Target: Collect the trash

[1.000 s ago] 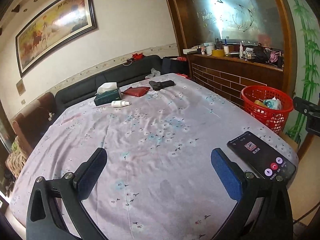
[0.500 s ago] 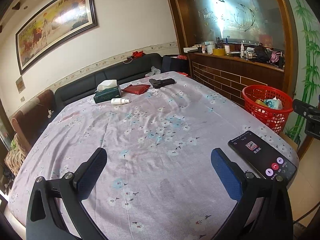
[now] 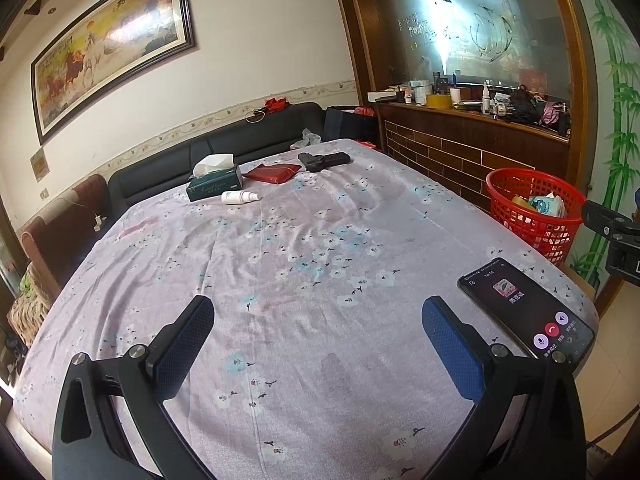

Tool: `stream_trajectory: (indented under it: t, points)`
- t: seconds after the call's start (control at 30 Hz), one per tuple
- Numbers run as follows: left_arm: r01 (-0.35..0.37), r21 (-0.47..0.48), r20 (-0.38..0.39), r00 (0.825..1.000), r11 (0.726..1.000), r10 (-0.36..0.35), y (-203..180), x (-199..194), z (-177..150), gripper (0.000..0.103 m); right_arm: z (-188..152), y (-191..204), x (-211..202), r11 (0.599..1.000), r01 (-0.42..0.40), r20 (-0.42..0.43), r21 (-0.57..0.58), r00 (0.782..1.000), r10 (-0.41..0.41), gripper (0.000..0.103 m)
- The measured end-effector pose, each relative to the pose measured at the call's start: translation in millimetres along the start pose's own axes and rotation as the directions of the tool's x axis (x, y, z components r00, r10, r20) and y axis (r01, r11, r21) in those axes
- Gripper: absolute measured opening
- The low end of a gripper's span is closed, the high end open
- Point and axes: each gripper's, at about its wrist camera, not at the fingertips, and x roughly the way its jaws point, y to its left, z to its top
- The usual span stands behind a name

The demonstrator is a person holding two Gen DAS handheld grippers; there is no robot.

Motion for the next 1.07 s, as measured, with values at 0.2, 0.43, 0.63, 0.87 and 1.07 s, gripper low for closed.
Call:
stream_trajectory:
  t: [0.2,0.43,0.63,0.87,1.07]
  points:
    - [0.003,-0.012,-0.009,1.000,1.000,-0.003,1.3,2.8,-3.2,0.103,0.5,5.4,-0.3,1.000,-0.005,0.003,-0.012,1.000,0.005,0.097]
    - [0.008,-0.026,-0.019,1.000,1.000,-0.008,5.0,4.3,-5.1,0.103,2.5,15.5,0.4,0.999,-0.019,0.004,-0.033,1.000,0.019,0.097]
    - [0.011,-0.065,-0.050,0.999,0.998,-0.015,19.0,13.6,-9.7,0.103,4.4,33.6,3.4,0.997,-0.040,0.001,-0.064,0.999,0.040,0.097]
    - [-0.050,-0.137,-0.099,0.994,0.989,0.036,62.1,37.5,-14.3,0.103,9.4,72.2,9.3,0.987,-0.107,-0.019,-0.121,0.994,0.106,0.097]
    - [-0.110,-0.230,-0.171,0.983,0.967,0.071,123.7,60.5,-21.0,0.103,11.6,128.1,34.8,0.954,-0.258,-0.134,-0.154,0.962,0.238,0.097]
